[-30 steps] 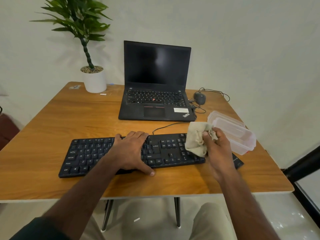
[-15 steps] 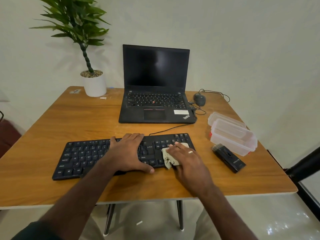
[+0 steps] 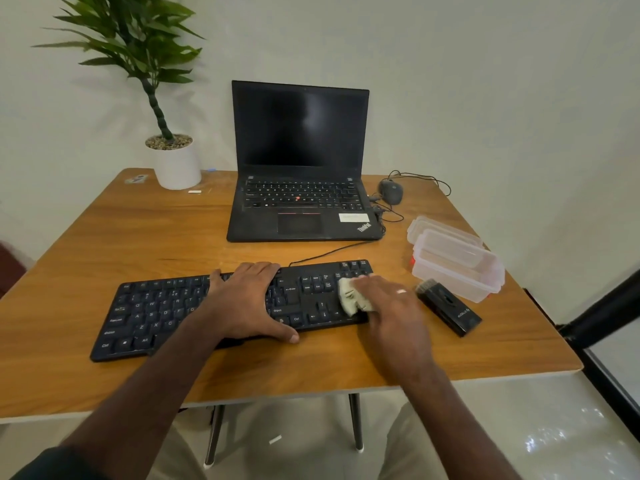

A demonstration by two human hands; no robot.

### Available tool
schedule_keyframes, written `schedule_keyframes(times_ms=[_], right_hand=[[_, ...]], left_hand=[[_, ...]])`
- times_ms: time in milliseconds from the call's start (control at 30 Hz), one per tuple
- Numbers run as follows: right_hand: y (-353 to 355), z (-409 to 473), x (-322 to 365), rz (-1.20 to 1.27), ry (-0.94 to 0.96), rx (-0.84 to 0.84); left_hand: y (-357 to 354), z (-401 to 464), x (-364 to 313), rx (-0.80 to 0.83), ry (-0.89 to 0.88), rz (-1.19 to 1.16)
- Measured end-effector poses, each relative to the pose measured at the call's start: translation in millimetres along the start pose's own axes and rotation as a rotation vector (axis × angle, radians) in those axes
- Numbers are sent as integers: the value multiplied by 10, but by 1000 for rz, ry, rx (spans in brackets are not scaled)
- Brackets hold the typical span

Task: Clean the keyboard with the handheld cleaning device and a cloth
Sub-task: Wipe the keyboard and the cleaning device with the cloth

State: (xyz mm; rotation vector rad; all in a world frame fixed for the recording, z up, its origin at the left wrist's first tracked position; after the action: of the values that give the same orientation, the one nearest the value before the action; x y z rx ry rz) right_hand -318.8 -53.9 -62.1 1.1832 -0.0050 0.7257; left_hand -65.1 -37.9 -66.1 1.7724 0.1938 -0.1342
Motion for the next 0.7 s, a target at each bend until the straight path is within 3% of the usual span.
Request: schedule_keyframes(times_ms=[100,267,367,533,700], right_hand=[[-151,-140,117,-95,202,49],[-42,-41,-218,-5,-107,45],[8,-32,-215,20,-160,-23],[-182,-233,370,10,136,-123],[-440,-278,734,16,298,-33]], left_hand=[[-7,0,9,-11,-2,1],[8,-8,-2,1,-3,-5],[3,11,3,-4,-4,-3],[-2,31,-13,-23,-13,7],[14,2,-26,-66,-17,23]])
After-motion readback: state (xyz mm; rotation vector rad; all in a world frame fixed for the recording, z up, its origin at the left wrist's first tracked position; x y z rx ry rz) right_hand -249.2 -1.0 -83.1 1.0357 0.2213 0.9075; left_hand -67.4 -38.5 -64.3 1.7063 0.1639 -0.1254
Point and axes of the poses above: each hand's wrist, its own z-axis towards the middle knuckle, its own y-axis out of the back of the hand, x = y × z, the point moved 3 cm from there along z, towards the middle knuckle
